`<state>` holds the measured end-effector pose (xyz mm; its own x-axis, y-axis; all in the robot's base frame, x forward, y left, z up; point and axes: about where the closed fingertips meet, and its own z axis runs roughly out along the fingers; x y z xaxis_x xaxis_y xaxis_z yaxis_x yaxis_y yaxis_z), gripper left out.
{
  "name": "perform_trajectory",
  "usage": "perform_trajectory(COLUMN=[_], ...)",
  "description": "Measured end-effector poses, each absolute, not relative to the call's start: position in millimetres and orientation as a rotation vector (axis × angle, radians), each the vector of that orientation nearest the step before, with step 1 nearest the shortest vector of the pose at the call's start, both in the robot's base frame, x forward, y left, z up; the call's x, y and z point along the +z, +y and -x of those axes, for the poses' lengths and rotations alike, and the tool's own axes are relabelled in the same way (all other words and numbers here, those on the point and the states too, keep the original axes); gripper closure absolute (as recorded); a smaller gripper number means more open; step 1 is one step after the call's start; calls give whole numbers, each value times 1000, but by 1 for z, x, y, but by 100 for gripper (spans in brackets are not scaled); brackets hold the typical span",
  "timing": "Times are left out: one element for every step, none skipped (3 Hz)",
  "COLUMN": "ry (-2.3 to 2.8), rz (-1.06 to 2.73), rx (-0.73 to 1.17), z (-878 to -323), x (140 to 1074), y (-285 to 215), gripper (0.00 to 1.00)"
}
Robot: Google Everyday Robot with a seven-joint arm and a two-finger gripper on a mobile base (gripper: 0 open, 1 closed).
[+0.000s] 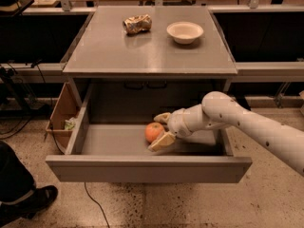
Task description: Place orange into top drawer
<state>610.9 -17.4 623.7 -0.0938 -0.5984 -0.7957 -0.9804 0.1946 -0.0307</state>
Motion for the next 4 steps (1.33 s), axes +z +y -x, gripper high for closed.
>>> perform_trajectory(ry=[1808,1846,1901,1957], rz=[1487,1487,1420,1332], rx=[722,725,722,667], z=[-608,-605,-591,-574], x=[631,650,703,748], y=[-19,-25,-50,-90], gripper=[0,0,0,0])
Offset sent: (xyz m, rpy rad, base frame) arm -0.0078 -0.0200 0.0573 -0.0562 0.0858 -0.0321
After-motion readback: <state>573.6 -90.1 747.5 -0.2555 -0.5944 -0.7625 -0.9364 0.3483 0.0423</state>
